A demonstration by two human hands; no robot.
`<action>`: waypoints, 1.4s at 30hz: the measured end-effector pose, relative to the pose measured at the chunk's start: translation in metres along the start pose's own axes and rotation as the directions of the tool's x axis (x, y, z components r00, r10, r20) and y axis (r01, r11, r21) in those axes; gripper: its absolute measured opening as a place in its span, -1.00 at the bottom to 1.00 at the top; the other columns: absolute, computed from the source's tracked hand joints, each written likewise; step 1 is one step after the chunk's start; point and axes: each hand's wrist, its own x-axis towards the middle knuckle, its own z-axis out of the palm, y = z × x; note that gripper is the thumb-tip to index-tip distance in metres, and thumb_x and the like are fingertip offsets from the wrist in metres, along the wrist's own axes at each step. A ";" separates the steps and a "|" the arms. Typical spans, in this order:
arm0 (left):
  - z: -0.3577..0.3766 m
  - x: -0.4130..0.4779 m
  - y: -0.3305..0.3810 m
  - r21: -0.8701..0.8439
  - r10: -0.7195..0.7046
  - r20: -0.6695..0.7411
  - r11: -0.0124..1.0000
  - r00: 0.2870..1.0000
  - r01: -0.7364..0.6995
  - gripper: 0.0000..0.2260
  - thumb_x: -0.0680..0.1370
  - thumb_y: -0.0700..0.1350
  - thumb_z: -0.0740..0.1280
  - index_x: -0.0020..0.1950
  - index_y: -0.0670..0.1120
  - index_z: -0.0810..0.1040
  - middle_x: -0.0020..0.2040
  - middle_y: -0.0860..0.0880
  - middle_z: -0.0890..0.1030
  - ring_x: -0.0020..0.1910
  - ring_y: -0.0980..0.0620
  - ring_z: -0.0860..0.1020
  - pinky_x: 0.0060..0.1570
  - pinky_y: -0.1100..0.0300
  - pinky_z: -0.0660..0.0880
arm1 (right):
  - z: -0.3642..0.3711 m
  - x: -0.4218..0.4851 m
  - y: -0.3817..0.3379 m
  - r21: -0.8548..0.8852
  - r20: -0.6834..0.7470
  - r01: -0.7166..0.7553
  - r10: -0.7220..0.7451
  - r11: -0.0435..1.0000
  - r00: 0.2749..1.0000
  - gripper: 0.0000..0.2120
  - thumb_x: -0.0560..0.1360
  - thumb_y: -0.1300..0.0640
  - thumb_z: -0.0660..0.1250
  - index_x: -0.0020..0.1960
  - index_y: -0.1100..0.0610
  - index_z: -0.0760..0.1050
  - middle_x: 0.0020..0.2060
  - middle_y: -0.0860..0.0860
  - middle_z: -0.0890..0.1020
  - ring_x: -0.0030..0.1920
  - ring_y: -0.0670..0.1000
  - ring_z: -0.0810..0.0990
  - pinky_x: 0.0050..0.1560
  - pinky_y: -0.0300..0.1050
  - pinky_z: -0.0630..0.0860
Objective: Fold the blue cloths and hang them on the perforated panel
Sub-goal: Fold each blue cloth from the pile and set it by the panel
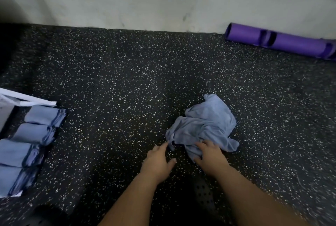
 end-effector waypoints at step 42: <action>-0.150 -0.110 0.103 0.114 0.313 -0.359 0.950 0.879 -0.292 -0.32 0.65 0.04 0.43 0.70 0.10 0.20 0.61 0.03 0.40 0.53 -0.05 0.44 0.53 -0.07 0.41 | -0.217 -0.142 -0.096 0.586 -0.669 0.363 0.180 0.724 0.722 -0.85 0.55 0.12 0.48 0.04 -0.08 0.78 -0.10 -0.22 0.76 -0.09 -0.19 0.70 0.10 -0.03 0.68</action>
